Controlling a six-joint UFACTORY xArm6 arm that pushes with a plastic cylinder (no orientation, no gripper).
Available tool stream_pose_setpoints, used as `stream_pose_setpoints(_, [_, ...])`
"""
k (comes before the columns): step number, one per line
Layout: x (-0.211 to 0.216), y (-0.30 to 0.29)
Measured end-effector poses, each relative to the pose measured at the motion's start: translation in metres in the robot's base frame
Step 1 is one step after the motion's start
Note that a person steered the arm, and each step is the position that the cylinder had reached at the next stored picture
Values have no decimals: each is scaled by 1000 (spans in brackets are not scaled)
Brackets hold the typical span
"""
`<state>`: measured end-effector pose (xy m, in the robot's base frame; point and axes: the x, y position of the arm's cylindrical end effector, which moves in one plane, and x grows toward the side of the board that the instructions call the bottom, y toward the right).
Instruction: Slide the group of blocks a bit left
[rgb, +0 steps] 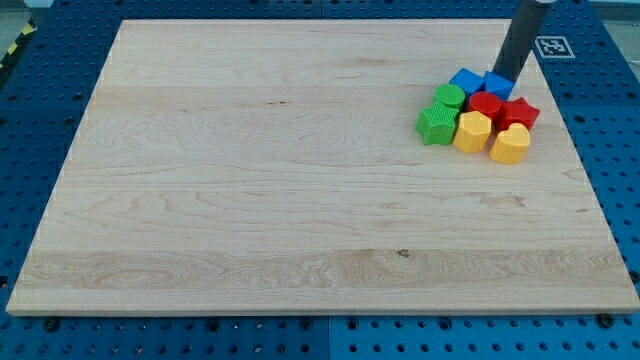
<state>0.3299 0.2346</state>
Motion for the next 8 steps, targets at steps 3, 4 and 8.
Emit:
stream_pose_setpoints(3, [4, 46])
stream_pose_setpoints(4, [26, 46])
stream_pose_setpoints(8, [36, -20])
